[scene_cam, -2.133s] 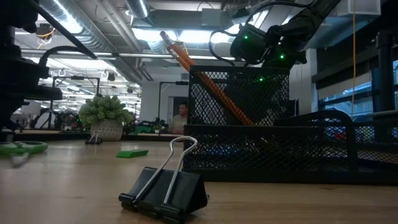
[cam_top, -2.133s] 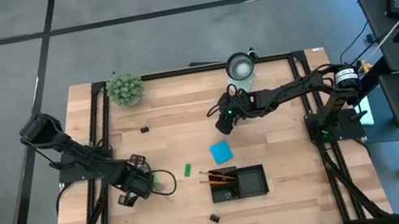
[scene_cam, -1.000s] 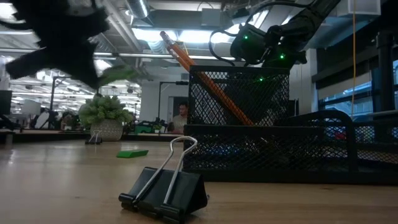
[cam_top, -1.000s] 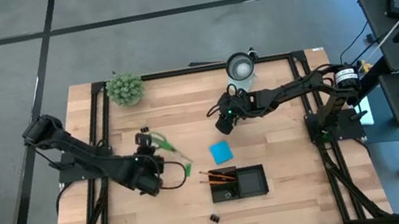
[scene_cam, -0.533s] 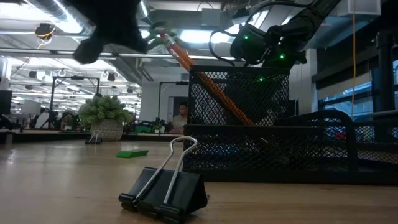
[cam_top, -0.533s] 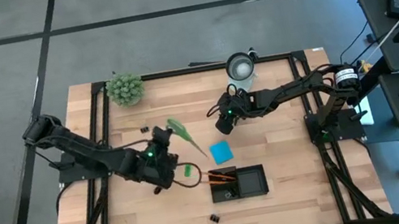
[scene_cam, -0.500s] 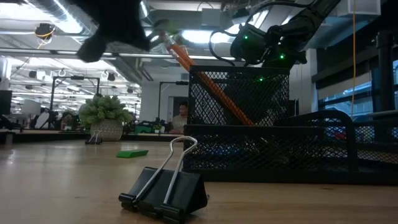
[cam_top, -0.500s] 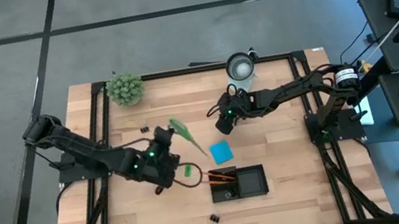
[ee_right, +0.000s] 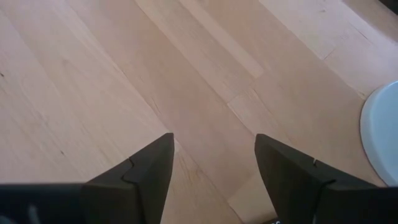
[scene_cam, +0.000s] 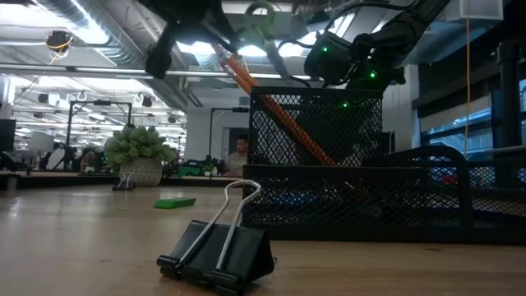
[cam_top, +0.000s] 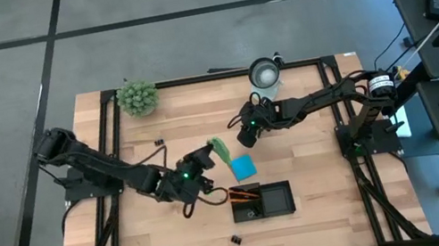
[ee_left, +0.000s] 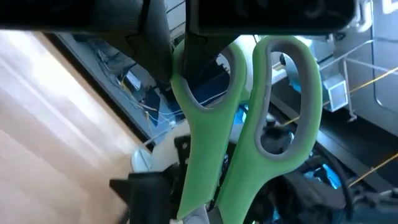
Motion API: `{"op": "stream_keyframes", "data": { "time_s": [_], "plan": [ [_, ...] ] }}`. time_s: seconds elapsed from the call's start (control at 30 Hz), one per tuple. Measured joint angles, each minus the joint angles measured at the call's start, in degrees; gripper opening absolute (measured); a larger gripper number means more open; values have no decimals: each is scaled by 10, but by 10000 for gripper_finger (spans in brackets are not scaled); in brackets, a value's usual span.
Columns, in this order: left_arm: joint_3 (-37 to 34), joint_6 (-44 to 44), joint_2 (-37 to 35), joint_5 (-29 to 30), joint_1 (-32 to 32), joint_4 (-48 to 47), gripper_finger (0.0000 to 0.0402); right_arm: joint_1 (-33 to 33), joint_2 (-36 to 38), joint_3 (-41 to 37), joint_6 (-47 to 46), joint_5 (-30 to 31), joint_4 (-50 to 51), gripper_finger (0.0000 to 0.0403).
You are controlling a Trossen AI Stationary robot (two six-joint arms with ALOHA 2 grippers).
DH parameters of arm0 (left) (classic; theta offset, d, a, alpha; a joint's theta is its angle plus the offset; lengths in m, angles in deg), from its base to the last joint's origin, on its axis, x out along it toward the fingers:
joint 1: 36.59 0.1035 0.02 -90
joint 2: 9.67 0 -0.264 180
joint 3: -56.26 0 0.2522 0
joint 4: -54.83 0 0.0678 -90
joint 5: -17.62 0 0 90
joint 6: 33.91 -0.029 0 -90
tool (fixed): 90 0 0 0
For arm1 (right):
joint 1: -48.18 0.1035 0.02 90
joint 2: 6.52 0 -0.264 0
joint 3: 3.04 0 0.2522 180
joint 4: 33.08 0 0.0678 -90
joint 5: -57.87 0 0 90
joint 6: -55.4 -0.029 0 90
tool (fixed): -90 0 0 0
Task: Pick and place office supplies into organizer
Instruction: Put the scissors into the top left slot of the desk organizer
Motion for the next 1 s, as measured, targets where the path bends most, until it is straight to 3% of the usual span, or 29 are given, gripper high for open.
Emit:
{"op": "stream_keyframes", "data": {
  "time_s": [0.3, 0.57, 1.0],
  "plan": [
    [0, -55, 69, 10, -1, 135, 16, 0, 0, 0, -1, 0, 0, 228],
    [-1, -41, 105, 17, -20, 157, 15, 0, 0, 0, -3, 0, 0, 228],
    [-1, -91, 110, 14, -39, 177, 15, 0, 0, 0, -4, 0, 0, 228]
  ]
}}
